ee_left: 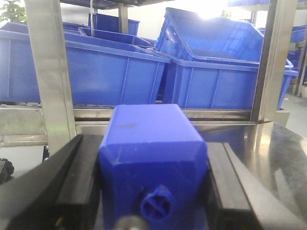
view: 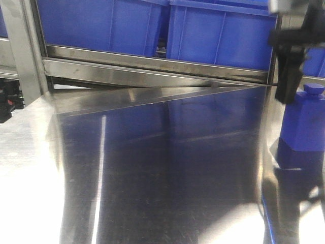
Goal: Pick and sort blue part to right shelf
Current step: 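Close the right gripper on the second blue bottle and lift it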
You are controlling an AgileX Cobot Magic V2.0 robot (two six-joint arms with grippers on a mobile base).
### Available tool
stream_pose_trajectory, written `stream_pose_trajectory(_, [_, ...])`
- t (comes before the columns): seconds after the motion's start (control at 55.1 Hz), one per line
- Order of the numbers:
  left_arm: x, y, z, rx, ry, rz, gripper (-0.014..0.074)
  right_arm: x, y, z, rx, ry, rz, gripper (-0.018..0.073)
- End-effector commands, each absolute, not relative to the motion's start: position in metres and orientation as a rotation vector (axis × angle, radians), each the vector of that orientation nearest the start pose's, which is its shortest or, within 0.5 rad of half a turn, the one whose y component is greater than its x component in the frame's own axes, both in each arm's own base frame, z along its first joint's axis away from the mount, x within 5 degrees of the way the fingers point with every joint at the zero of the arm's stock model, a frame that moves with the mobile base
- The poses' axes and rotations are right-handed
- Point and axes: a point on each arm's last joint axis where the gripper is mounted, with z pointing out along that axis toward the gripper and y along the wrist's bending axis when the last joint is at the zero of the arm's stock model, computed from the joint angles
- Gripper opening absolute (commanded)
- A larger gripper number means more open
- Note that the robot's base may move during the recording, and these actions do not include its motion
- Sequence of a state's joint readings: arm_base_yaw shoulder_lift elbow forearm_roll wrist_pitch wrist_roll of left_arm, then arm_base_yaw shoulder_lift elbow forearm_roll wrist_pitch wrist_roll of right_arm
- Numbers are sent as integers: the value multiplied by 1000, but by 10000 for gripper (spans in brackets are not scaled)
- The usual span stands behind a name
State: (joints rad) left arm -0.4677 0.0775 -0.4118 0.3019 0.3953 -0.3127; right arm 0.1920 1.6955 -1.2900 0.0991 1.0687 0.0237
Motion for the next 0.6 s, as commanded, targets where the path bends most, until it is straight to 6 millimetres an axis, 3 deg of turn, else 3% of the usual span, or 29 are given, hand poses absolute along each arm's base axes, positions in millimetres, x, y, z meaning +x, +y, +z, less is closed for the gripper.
stream_pose_trajectory(0.0, [30, -6, 326, 243, 1413, -348, 351, 333, 72, 262, -189, 2911, 161, 619])
stream_pose_trajectory(0.182, [30, -6, 326, 243, 1412, -349, 316, 341, 74, 242, -189, 2967, 153, 586])
stream_pose_trajectory(0.418, [30, -6, 326, 243, 1412, -349, 302, 340, 74, 242, -190, 2969, 153, 236])
stream_pose_trajectory(0.581, [30, -6, 326, 243, 1412, -349, 302, 339, 73, 250, -186, 2924, 158, 189])
